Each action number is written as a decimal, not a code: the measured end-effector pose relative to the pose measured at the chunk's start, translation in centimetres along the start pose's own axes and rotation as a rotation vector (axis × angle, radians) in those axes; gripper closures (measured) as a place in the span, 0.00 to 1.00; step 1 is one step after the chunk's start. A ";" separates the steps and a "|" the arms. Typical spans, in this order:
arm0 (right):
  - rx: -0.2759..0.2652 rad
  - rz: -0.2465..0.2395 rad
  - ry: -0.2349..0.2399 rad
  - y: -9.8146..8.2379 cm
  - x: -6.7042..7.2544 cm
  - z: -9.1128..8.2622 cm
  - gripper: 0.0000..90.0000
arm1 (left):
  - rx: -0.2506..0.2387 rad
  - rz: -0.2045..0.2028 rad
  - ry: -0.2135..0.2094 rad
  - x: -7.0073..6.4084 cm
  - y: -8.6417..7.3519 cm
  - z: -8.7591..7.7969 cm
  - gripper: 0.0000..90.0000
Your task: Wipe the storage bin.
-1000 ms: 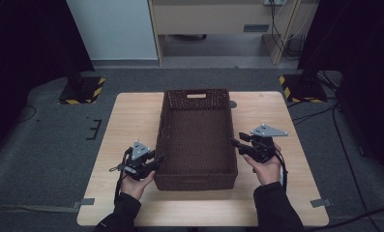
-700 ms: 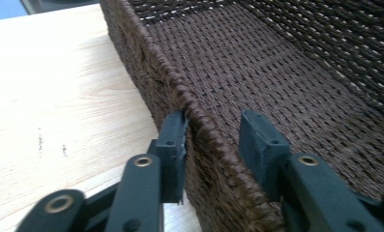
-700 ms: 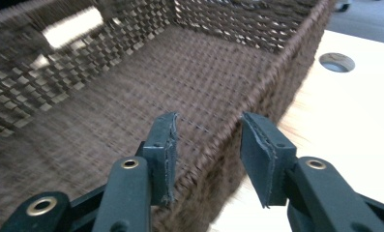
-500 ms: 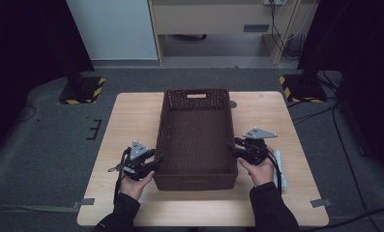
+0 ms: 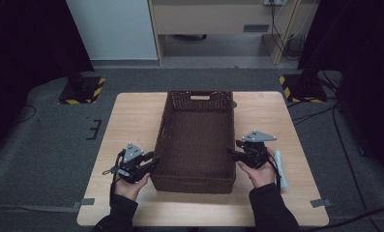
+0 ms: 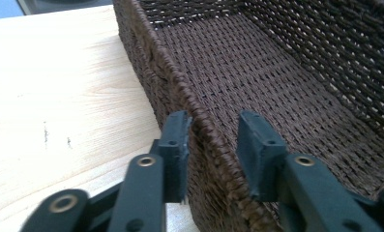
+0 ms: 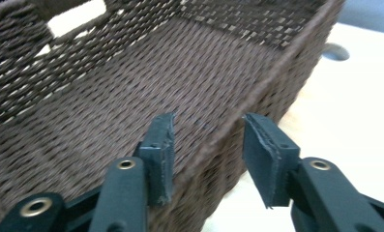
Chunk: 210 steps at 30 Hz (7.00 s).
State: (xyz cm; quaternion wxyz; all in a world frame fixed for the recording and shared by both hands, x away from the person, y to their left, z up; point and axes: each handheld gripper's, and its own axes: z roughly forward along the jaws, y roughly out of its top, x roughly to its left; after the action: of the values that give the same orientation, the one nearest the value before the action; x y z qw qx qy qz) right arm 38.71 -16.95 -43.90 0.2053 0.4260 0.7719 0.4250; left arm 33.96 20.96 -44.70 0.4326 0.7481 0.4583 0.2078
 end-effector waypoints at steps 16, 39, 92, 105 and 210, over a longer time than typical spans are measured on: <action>-0.009 0.048 0.021 -0.3 0.1 0.6 0.63 | -0.006 0.006 0.005 0.5 -0.3 -0.8 0.76; -0.049 0.038 0.036 0.0 -0.3 1.0 0.63 | 0.003 -0.005 0.039 1.8 -0.4 -0.5 0.81; -0.034 0.063 -0.001 0.3 -0.2 0.5 0.60 | -0.036 -0.067 0.093 4.9 -0.3 -0.9 0.80; -0.066 0.065 -0.061 0.2 -0.5 1.1 0.53 | -0.050 -0.062 0.117 4.9 0.1 -0.9 0.80; -0.058 0.087 -0.137 -0.5 -1.3 -1.2 0.43 | -0.039 -0.030 0.165 2.2 0.4 -1.4 0.53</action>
State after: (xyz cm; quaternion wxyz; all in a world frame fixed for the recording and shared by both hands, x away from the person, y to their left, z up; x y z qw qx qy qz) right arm 38.36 -18.80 -43.72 0.2514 0.4809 0.7242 0.4255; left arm 34.22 23.41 -43.79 0.4111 0.7129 0.4993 0.2712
